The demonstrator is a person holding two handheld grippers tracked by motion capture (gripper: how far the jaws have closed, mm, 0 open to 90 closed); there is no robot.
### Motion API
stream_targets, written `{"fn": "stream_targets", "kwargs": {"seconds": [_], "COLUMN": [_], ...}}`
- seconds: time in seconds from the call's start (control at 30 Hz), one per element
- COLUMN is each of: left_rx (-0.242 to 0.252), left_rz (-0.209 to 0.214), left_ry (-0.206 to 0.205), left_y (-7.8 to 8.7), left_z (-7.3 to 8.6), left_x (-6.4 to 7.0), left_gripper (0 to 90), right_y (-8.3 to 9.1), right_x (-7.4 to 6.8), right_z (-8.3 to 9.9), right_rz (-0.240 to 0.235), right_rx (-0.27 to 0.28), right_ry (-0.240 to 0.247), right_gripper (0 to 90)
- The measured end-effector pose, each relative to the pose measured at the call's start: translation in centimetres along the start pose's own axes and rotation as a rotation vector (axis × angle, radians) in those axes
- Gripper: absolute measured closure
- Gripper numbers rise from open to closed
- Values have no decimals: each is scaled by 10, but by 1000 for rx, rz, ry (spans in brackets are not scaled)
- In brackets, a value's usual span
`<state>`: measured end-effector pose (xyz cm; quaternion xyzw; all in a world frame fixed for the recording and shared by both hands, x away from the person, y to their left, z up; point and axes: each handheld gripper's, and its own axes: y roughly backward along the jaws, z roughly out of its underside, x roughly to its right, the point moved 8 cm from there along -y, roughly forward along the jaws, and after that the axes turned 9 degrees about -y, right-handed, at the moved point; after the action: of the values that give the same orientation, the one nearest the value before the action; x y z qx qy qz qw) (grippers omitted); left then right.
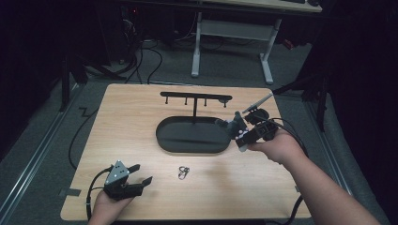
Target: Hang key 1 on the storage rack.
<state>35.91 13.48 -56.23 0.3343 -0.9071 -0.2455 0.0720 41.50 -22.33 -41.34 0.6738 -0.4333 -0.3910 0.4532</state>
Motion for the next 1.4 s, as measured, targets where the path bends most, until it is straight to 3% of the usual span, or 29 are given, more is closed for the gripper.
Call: {"fn": "stream_targets", "kwargs": {"seconds": [0.67,1.07,1.4], "left_rx": [-6,-7,-10], "left_rz": [10,12,14], "left_ry": [11,9,5], "left_y": [-1,-1,-1], "left_z": [2,2,2], "left_x": [-1,-1,-2], "left_gripper": [303,303,304], "right_y": [10,18,24], "right_x": [5,11,2], "right_z": [-31,-39,-49], "right_rz": [11,28,21], "right_rx": [40,37,59], "right_ry": [-32,-48,-39], "right_gripper": [483,483,483]}}
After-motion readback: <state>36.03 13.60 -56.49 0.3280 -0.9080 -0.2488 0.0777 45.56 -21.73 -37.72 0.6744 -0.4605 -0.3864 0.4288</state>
